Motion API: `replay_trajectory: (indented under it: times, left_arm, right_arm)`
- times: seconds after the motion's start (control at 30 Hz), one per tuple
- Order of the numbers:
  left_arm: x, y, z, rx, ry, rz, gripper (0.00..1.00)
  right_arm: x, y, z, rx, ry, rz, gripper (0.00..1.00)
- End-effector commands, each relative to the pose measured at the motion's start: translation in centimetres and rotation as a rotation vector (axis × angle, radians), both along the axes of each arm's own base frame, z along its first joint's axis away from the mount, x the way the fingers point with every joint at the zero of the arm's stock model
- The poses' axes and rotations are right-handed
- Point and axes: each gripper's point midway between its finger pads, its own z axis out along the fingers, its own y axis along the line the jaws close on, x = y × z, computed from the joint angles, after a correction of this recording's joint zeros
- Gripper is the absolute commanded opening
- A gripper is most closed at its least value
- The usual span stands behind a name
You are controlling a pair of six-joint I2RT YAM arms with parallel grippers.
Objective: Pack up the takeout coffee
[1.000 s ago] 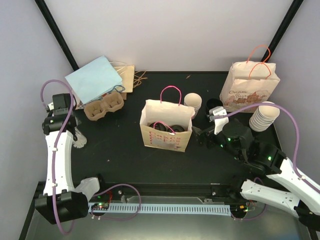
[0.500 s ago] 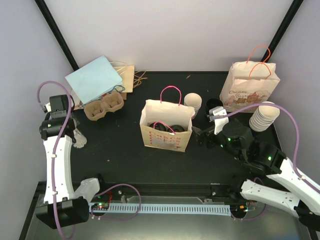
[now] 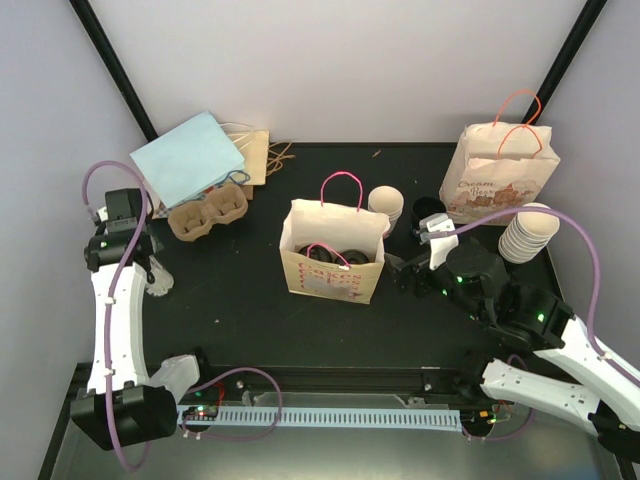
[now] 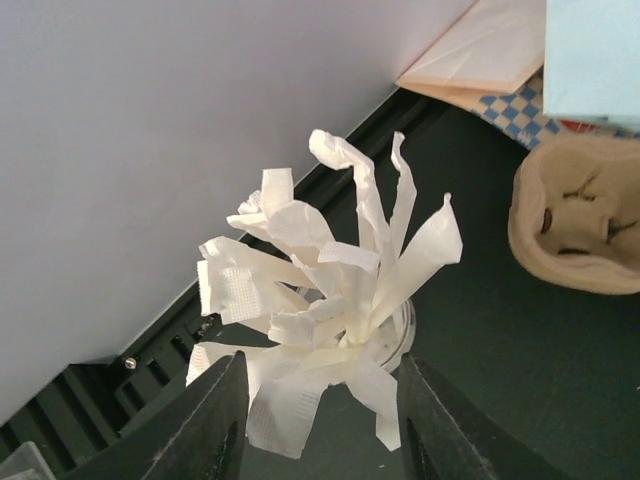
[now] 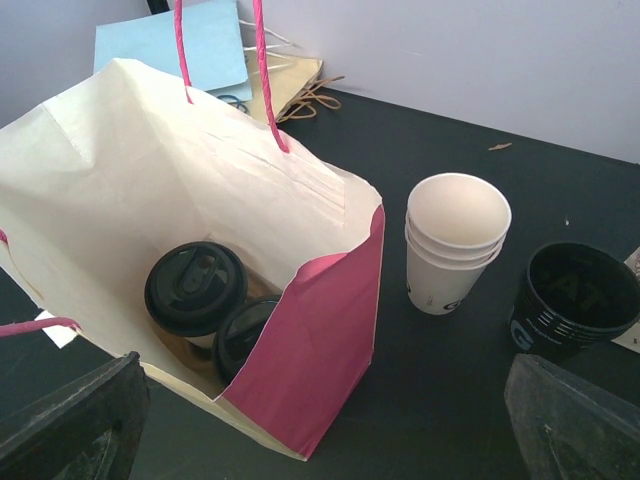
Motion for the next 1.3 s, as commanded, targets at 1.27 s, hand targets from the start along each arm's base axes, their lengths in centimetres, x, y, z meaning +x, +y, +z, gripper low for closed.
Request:
replay_trajectory:
  times: [1.27]
  left_arm:
    - [-3.2, -2.8, 7.1, -0.083, -0.145, -0.06, 0.02]
  right_arm:
    - [0.1, 0.1, 1.1, 0.017, -0.009, -0.001, 1.0]
